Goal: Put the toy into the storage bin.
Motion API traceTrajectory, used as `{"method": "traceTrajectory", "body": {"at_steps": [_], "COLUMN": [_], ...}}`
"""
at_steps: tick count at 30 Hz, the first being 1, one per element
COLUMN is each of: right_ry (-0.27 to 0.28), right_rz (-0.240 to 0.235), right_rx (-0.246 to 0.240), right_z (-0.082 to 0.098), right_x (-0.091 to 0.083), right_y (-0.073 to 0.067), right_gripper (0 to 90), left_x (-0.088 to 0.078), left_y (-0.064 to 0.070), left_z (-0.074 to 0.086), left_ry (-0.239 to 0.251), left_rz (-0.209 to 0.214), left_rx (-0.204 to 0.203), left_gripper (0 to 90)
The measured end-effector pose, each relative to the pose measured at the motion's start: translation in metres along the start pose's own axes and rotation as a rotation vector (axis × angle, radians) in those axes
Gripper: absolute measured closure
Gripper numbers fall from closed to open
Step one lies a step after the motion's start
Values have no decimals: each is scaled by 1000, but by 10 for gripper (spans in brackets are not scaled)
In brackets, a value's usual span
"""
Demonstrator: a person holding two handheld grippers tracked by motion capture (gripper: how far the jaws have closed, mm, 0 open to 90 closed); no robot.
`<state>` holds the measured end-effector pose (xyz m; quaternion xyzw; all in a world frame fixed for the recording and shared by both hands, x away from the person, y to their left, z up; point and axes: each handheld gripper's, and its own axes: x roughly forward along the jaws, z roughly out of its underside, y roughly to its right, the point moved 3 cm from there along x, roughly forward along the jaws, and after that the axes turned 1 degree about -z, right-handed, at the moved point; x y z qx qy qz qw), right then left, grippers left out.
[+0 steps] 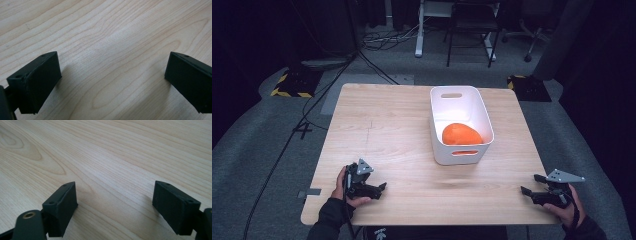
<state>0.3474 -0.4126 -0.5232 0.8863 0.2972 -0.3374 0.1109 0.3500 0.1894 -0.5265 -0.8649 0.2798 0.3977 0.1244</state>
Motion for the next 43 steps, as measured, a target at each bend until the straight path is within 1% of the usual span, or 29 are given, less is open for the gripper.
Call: {"method": "traceTrajectory", "body": {"at_steps": [5,7,13,29,30,32,43], "right_ry": [2,2,2,1,1,1,2], "right_rz": [2,8,14,13,14,14,14], "right_rx": [-1,10,11,11,10,10,11], "right_z": [0,-1,-1,-1,-1,-1,-1], "right_x": [0,1,1,1,1,1,1], "right_y": [0,-1,-1,-1,-1,-1,-1], "right_gripper": [200,199,199,200,199,199,199], "left_x": [0,0,0,0,1,1,1], "left_y": [0,0,0,0,0,-1,-1], "left_z": [0,0,0,0,0,-1,-1], "left_ry": [0,-1,-1,1,1,4,4], "left_rz": [0,0,1,-4,3,-3,-3], "left_rx": [1,1,1,3,-2,6,6], "left_gripper": [7,7,6,6,6,6,6]}}
